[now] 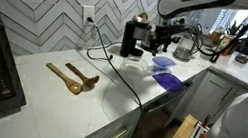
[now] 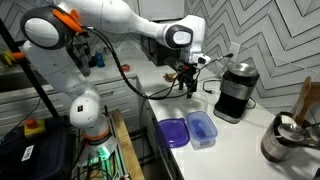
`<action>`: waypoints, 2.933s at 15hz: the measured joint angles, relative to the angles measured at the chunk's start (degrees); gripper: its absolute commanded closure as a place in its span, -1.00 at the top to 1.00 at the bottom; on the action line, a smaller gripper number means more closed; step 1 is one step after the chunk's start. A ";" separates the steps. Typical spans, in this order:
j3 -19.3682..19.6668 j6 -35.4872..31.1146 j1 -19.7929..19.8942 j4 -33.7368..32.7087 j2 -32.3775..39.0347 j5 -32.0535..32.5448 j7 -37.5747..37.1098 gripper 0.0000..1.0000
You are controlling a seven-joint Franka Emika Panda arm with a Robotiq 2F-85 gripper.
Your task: Remove the lid from the container to the right, remove the packet inside then stack it with the container to the left
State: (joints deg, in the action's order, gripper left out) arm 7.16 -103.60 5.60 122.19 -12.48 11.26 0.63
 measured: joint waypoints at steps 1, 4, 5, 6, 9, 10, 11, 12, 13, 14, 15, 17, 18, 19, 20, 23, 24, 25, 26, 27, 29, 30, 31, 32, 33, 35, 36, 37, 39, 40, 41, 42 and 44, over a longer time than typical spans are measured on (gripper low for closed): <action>-0.09 0.00 0.03 -0.82 1.56 0.88 -0.45 1.00; -0.03 -0.05 0.39 -3.18 5.33 1.67 -0.67 1.00; 0.06 -0.08 0.56 -3.76 6.13 1.67 -0.67 1.00; 0.19 -0.20 0.71 -4.18 6.75 1.67 -0.64 1.00; 0.48 -0.99 1.39 -4.94 7.94 1.67 -0.53 1.00; 0.59 -1.70 1.61 -4.99 8.21 1.67 -0.49 1.00; 0.72 -2.61 1.80 -4.99 8.39 1.67 -0.46 1.00; 0.84 -3.62 1.94 -4.99 8.55 1.67 -0.33 1.00; 0.97 -4.80 2.04 -4.96 8.73 1.67 -0.21 1.00; 1.08 -6.05 2.15 -4.87 8.97 1.64 -0.11 1.00; 1.20 -7.24 2.23 -4.72 9.22 1.59 0.06 1.00; 1.40 -9.23 2.50 -4.41 9.75 1.53 0.47 1.00; 1.51 -10.28 2.66 -4.16 9.97 1.48 0.63 1.00; 1.66 -11.40 2.79 -3.80 10.07 1.34 0.82 1.00; 1.82 -12.45 2.92 -3.35 10.12 1.25 0.93 0.97; 2.28 -15.02 3.35 -2.22 10.32 0.21 1.11 0.96; 2.54 -15.66 3.52 -1.74 10.35 -1.04 1.16 0.98; 2.79 -16.09 3.70 -1.36 10.38 -2.30 1.20 1.00; 3.03 -16.25 3.91 -1.04 10.39 -3.71 1.27 1.00; 3.23 -16.26 4.12 -0.72 10.40 -5.10 1.36 1.00; 3.57 -16.26 4.44 -0.23 10.41 -7.16 1.40 0.79; 3.72 -16.26 4.60 -0.13 10.43 -7.77 1.40 0.46; 3.85 -16.26 4.75 -0.08 10.44 -8.15 1.40 0.33; 3.97 -16.26 4.88 -0.07 10.44 -8.38 1.40 0.13; 4.10 -16.26 4.97 -0.06 10.44 -8.50 1.40 -0.06; 4.23 -16.26 5.13 -0.06 10.44 -8.58 1.42 -0.36; 4.28 -16.26 5.17 -0.06 10.44 -8.59 1.42 -0.50; 4.33 -16.26 5.19 -0.06 10.45 -8.60 1.42 -0.64; 4.40 -16.26 5.27 -0.06 10.50 -8.60 1.44 0.10; 4.42 -16.25 5.31 -0.06 10.53 -8.60 1.46 0.10; 4.43 -16.25 5.33 -0.06 10.57 -8.60 1.51 0.21; 4.43 -16.25 5.35 -0.06 10.63 -8.60 1.58 0.05; 4.44 -16.24 5.35 -0.06 10.77 -8.60 1.68 -0.46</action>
State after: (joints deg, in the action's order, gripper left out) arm 11.60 -119.84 10.96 122.13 -1.71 2.66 2.30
